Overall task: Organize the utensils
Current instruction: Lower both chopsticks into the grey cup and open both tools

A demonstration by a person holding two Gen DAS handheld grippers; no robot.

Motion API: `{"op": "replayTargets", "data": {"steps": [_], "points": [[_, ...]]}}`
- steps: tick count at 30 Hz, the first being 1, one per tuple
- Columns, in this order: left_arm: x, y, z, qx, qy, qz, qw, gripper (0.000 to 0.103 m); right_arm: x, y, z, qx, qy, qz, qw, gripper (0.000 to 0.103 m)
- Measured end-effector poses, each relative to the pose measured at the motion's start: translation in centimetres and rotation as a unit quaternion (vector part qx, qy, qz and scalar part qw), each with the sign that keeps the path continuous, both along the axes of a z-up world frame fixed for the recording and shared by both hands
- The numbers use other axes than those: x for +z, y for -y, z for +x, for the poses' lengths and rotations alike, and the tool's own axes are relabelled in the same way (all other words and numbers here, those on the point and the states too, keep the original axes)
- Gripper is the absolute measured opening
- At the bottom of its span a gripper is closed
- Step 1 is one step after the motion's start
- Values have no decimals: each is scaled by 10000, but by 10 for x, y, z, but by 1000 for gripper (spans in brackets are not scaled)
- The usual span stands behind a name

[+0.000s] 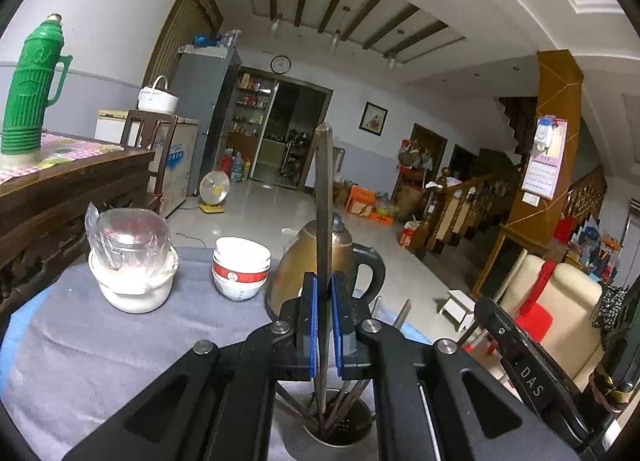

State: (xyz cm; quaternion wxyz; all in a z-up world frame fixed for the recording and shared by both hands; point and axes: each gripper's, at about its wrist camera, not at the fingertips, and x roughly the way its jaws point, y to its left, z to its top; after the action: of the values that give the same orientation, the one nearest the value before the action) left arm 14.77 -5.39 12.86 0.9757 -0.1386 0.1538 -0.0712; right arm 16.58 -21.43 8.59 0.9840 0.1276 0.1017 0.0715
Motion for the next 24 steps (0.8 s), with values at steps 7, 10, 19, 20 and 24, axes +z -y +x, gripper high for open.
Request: {"op": "replayTargets", "data": {"steps": [7,10,19,20,24], "points": [[-19,9,17,79,-240,103,9996,7,-18,1,12,60,-205,-51,9998,6],[-27,16,23,67,-350,201,9992,7,-25,1,15,82,-286,-65,9995,6],[-44,26,34,-124,-824,303,9961,7,-41,-6,21,255,-598,-184,9977,6],[-43,25,34,-156,-911,291,9953,7,-42,-6,22,274,-648,-194,9973,6],[-29,16,27,-167,-974,185,9949,9,-44,-7,30,350,-1011,-308,9938,7]]}}
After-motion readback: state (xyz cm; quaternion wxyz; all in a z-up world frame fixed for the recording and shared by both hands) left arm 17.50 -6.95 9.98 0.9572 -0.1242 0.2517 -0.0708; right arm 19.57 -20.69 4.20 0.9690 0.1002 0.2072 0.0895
